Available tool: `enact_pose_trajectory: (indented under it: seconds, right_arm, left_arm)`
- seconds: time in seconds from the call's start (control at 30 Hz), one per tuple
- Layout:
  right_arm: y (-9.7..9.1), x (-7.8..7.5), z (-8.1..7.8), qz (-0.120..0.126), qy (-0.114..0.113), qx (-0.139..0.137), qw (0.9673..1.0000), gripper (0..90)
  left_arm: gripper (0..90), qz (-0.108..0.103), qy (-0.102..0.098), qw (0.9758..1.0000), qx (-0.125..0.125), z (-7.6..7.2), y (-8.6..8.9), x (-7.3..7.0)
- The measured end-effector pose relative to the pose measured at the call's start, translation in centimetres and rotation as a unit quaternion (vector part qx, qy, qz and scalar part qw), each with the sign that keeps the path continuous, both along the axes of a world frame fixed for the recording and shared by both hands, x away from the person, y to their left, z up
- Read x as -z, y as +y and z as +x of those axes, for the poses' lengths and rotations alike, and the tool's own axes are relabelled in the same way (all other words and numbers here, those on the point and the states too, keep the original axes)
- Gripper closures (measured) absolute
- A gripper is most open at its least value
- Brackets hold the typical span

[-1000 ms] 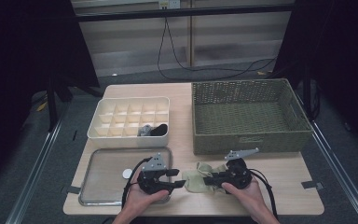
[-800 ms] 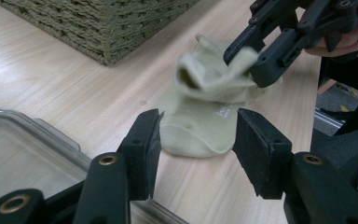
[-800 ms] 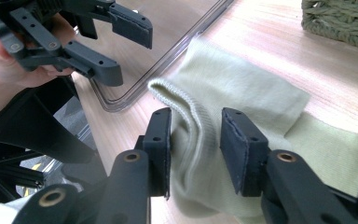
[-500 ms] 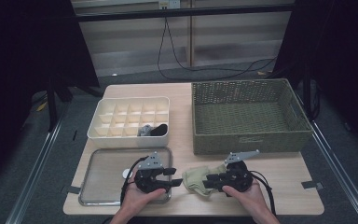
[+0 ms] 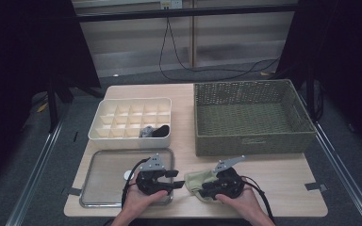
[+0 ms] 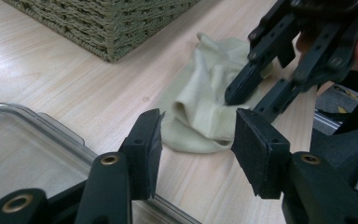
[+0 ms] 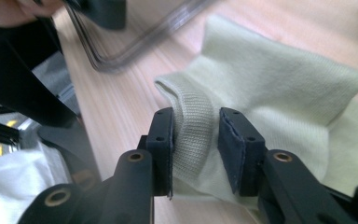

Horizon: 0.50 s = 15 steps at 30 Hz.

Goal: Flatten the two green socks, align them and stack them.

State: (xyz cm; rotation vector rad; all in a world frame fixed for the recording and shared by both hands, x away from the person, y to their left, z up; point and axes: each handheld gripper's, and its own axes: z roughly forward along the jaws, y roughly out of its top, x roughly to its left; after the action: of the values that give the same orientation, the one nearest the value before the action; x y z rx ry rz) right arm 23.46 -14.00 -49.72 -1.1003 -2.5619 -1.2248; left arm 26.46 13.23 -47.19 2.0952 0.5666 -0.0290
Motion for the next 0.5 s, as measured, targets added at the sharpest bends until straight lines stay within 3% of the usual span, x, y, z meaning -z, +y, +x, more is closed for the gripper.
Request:
enact_pose_trajectory:
  seconds: [0.13, 0.33, 0.5]
  right_arm:
    - [0.0, 0.0, 0.1, -0.002, 0.001, 0.006, 1.0000, 80.4]
    - [-0.9, -0.3, 0.5, 0.036, 0.021, 0.017, 0.9990, 81.0]
    - [-1.5, -1.0, 0.6, 0.052, 0.017, 0.024, 0.9982, 80.4]
  left_arm:
    - [52.2, 0.000, 0.000, 1.0000, 0.001, -0.1, -0.1, 0.0]
    - [52.8, -0.009, 0.004, 1.0000, 0.001, -0.2, 0.1, -0.1]
    - [53.1, -0.014, 0.006, 0.9999, 0.006, -0.4, 0.0, -0.1]
